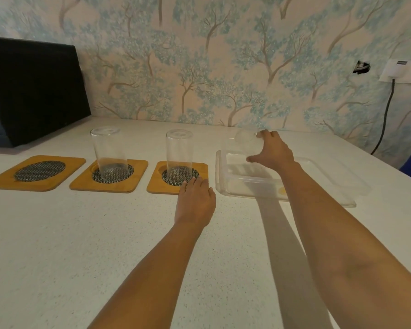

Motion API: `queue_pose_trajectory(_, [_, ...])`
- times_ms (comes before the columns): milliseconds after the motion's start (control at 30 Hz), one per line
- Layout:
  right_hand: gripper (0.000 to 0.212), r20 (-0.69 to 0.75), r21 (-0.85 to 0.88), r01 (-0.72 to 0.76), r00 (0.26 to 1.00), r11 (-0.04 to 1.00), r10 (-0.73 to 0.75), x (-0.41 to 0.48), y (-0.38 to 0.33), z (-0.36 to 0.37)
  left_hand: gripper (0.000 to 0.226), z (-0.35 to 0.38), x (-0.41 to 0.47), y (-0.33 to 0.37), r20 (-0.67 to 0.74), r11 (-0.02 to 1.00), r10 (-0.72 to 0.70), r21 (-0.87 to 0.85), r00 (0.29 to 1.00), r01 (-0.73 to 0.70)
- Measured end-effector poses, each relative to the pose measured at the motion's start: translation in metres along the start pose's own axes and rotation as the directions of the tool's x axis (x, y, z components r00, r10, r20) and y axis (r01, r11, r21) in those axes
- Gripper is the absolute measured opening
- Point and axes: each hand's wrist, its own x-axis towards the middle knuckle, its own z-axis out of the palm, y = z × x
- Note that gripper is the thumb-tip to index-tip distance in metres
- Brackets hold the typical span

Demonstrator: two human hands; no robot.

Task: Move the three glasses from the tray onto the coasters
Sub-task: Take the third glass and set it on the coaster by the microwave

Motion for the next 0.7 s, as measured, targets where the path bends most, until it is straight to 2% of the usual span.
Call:
queue_pose_trajectory(133, [0.078,-0.092,0.3,-0.105,0.986,0.948,0.138,-0.016,-0.005,-0.01,0.045,-0.005,-0.004,0.001,0.007,1.0,-0.002,0.012,1.0,0.002])
queue_pose_trajectory(300, [0.079,-0.09,0.525,-0.138,0.972,0.84,0.216,-0.035,-0.017,-0.027,0.045,-0.009,-0.014,0.002,0.008,1.0,0.014,0.022,1.0,-0.014])
queue_pose_trajectory(467, [0.079,-0.089,0.627,-0.133,0.967,0.768,0.24,-0.053,-0.036,-0.038,0.043,-0.021,-0.034,-0.006,0.014,0.999,0.036,0.008,0.999,-0.036])
queue_pose_trajectory(700, [0.079,-0.091,0.638,-0.117,0.97,0.761,0.226,-0.086,-0.08,-0.034,0.046,-0.04,-0.065,-0.036,0.034,0.999,0.043,-0.028,0.999,-0.042])
